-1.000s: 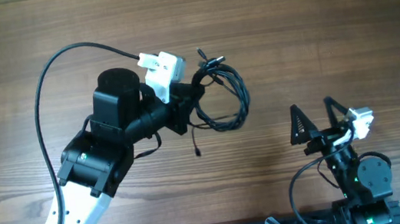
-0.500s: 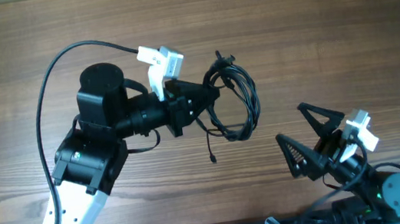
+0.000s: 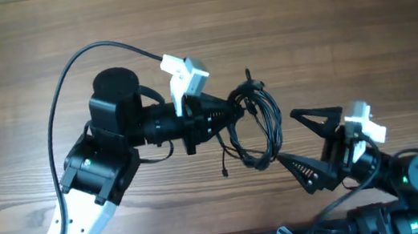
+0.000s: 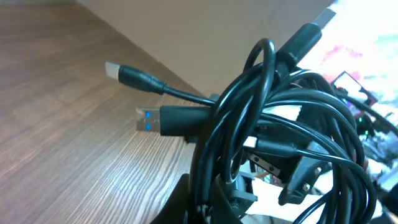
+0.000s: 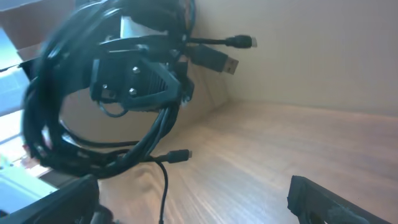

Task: Untangle cables
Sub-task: 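Lift the bundle with the left gripper toward the right gripper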

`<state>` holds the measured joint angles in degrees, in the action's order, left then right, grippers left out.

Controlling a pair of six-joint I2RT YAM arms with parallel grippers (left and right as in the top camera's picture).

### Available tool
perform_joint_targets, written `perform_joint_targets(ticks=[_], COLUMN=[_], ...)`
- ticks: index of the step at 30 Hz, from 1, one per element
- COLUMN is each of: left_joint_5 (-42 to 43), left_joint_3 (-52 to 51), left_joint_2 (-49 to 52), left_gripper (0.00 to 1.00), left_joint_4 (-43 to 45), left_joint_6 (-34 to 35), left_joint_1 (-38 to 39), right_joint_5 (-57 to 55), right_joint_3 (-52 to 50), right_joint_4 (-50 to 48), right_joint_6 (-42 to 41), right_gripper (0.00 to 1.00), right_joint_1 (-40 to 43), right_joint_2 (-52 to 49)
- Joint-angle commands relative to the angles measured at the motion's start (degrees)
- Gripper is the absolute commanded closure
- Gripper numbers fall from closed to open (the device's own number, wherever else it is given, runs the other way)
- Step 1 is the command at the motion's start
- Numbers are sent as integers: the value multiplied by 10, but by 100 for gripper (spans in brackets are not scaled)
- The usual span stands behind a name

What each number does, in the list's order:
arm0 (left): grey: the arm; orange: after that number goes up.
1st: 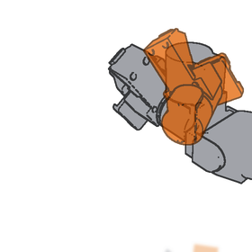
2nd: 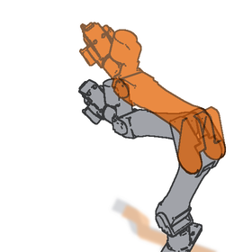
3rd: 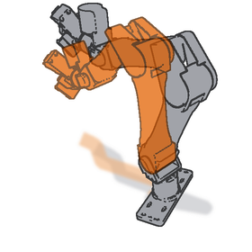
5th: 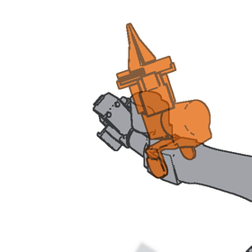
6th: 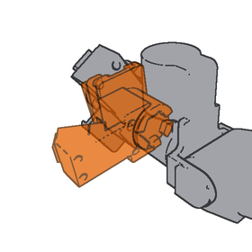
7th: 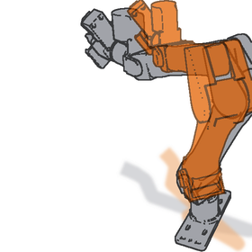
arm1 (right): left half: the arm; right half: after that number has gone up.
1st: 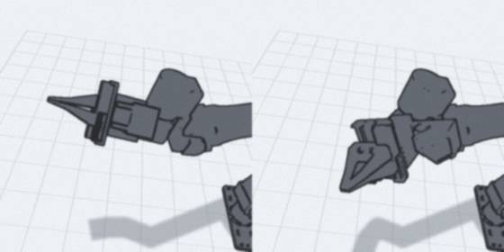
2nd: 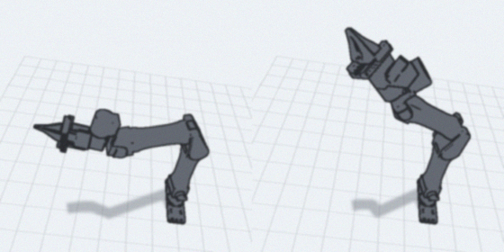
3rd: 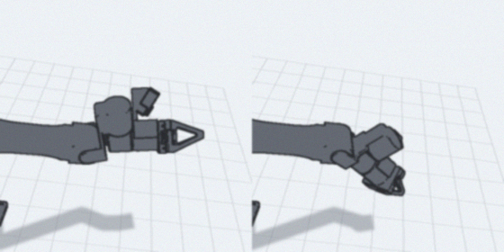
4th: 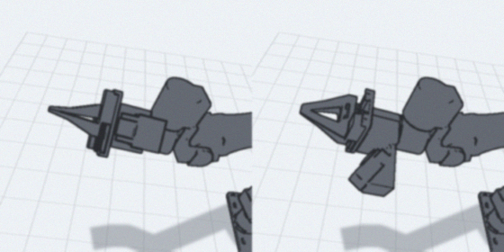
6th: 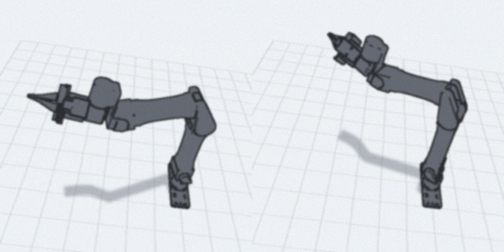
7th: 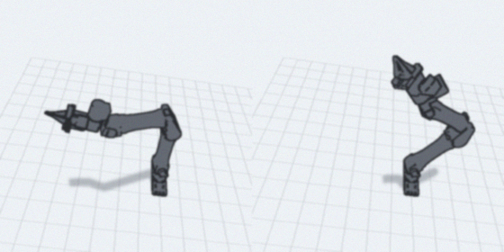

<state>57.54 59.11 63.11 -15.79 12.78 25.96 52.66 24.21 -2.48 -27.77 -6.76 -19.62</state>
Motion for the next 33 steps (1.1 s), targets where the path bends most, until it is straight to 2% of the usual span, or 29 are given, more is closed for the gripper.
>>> perform_joint_targets(ticks=[1,3,8,13,14,16,19,23,27,29,31,33], left_joint_5=[13,9,-163,-326,-356,-436,-558,-662,-760,-802,-821,-824], left_joint_3=[10,10,10,10,10,10,10,10,10,10,10,10], left_joint_2=[1,1,-2,-24,-28,-30,-30,-30,-27,-17,-6,3], left_gripper=[96,96,96,96,96,96,96,96,96,96,96,96], left_joint_4=[3,3,3,-1,-7,-21,-24,-24,-24,-24,-24,-21], left_joint_6=[-72,-103,-111,-112,-134,-154,-163,-170,-169,-169,-169,-169], left_joint_1=[16,17,17,29,42,80,155,224,274,298,315,324], right_joint_5=[45,45,31,-49,-55,-77,-165,-214,-191,-93,-31,-25], right_joint_3=[29,30,30,30,33,52,111,164,168,168,168,168], right_joint_4=[0,0,9,74,78,122,270,376,363,339,313,311], right_joint_6=[8,8,23,38,40,61,127,193,189,224,235,240], right_gripper=[0,0,0,0,0,0,0,0,0,0,0,0], right_joint_1=[0,0,0,0,0,0,0,0,0,0,0,0], right_joint_2=[-35,-38,-38,-38,-38,-38,-38,-38,-38,-38,-38,-38])
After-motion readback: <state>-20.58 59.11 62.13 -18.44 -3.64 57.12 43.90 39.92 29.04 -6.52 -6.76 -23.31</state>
